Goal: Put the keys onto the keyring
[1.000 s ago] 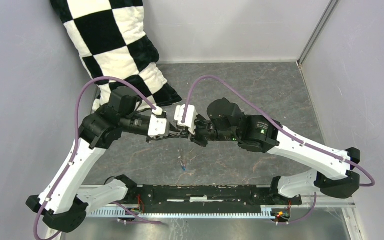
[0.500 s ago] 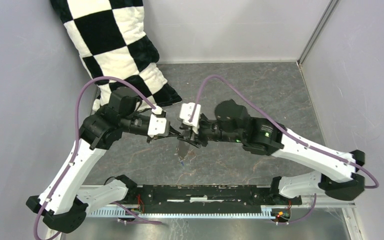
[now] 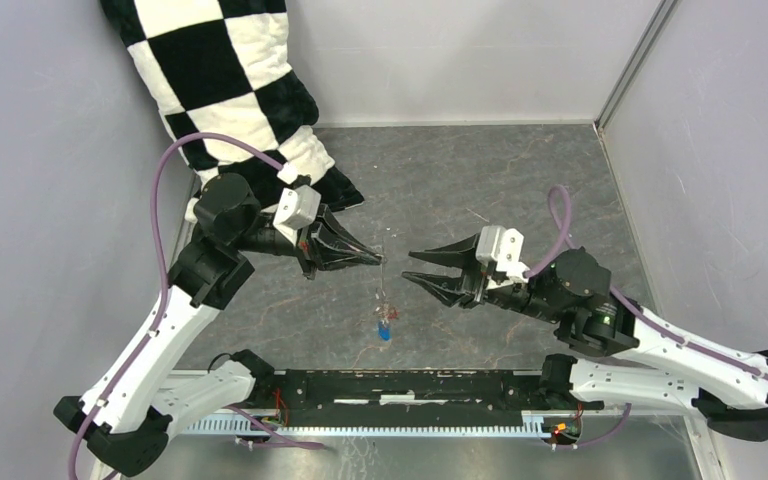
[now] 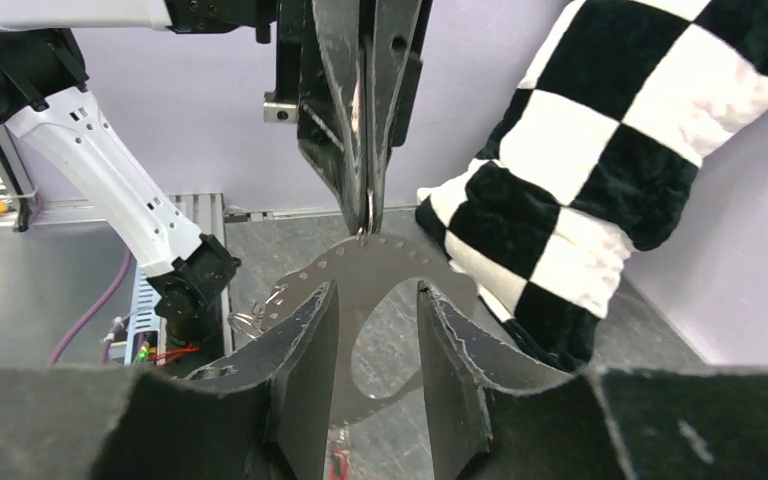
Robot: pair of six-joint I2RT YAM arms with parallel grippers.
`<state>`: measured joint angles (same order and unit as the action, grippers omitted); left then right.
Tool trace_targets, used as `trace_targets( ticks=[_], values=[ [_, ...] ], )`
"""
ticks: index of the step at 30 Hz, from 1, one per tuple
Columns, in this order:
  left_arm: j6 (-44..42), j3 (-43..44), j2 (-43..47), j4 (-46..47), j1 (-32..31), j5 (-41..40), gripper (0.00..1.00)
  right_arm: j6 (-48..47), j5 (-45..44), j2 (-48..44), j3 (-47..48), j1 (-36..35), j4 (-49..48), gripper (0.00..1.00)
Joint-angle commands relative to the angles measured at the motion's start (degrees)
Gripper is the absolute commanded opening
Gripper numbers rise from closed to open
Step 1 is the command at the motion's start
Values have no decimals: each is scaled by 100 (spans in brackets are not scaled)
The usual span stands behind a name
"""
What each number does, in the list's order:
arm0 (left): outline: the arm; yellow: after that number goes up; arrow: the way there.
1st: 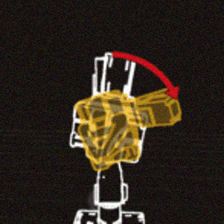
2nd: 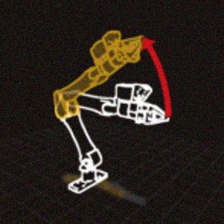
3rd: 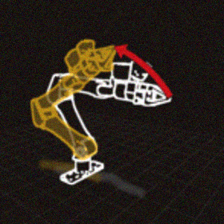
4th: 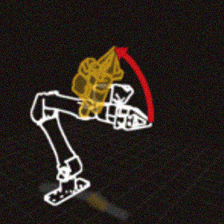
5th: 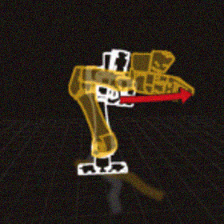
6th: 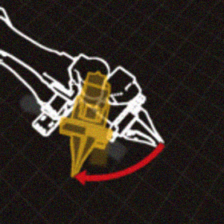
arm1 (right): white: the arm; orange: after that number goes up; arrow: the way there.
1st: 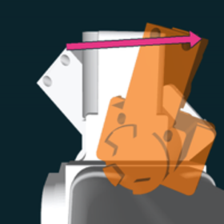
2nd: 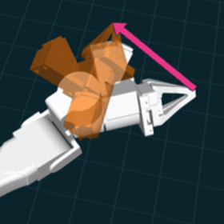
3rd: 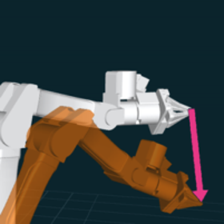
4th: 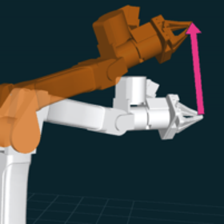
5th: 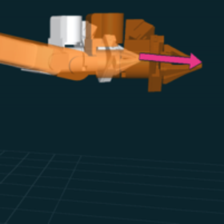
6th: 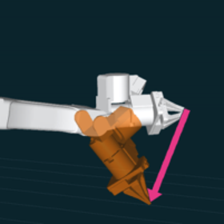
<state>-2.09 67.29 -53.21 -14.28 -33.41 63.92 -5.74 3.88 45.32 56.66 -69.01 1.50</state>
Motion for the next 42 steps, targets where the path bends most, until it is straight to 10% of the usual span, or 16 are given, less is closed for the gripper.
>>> trace_targets(
  ticks=[1,21,34,42],
  values=[
    [1317,54,-49,1255,-7,388,2,307,227,48,-284,-1,-994,39],
    [908,98,-52,1039,-8,596,2,565,536,394,-341,-7,-1773,30],
    [-5099,717,99,-2118,-8,25,2,242,37,53,-210,0,-837,34],
    [-6787,688,152,-2711,-8,-238,2,93,-94,97,-43,-6,-419,36]
  ],
)
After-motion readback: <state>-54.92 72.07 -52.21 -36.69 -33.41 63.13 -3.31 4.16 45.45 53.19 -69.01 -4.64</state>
